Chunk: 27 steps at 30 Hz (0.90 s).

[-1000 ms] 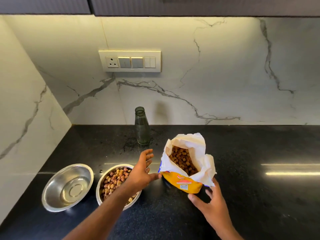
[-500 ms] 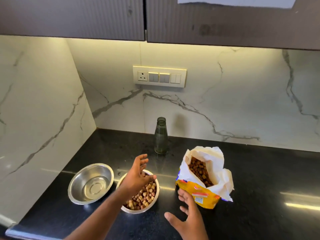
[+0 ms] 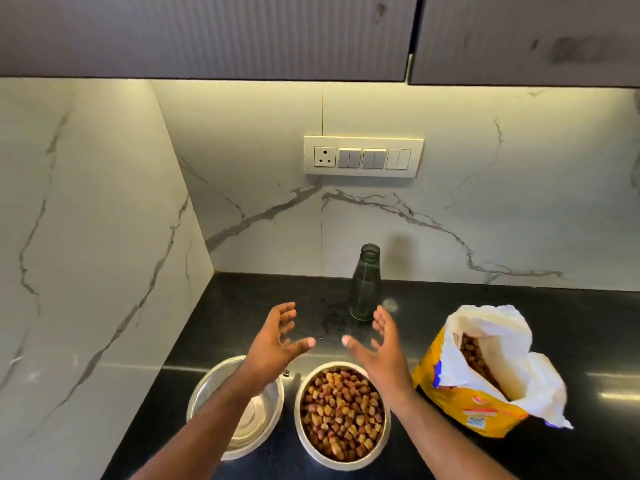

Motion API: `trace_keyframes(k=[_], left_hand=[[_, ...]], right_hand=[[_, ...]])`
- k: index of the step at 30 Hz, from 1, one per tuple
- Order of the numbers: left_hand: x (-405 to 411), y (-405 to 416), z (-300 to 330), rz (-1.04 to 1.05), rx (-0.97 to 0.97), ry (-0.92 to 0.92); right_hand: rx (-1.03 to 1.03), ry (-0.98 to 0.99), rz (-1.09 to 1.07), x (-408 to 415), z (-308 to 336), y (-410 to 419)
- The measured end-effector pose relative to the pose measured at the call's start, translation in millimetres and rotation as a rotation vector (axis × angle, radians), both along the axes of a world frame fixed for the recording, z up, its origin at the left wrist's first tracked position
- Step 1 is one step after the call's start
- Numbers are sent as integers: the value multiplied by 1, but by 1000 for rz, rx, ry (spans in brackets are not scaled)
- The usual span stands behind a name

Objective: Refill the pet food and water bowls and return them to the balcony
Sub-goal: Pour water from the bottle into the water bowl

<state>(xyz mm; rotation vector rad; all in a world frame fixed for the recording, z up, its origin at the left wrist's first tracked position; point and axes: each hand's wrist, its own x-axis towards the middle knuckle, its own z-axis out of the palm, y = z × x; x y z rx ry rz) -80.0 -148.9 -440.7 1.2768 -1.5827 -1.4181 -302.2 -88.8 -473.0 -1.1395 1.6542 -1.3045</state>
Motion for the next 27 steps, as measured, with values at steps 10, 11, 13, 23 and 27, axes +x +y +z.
trace_keyframes(k=[10,11,13,23,27], left_hand=[[-11,-49,-10,-61,18,26],[-14,-54,-11,-60,26,31],[-18,-64,-13,-57,39,38],[-36,-98,-31,-12,104,51],[-39,-101,-34,-8,114,53]], right_hand=[[91,45,-207,-28,6,-102],[98,45,-203,-31,5,-110],[98,54,-195,-33,1,-123],[147,80,-245,-39,-23,-154],[168,99,-277,-39,-29,-157]])
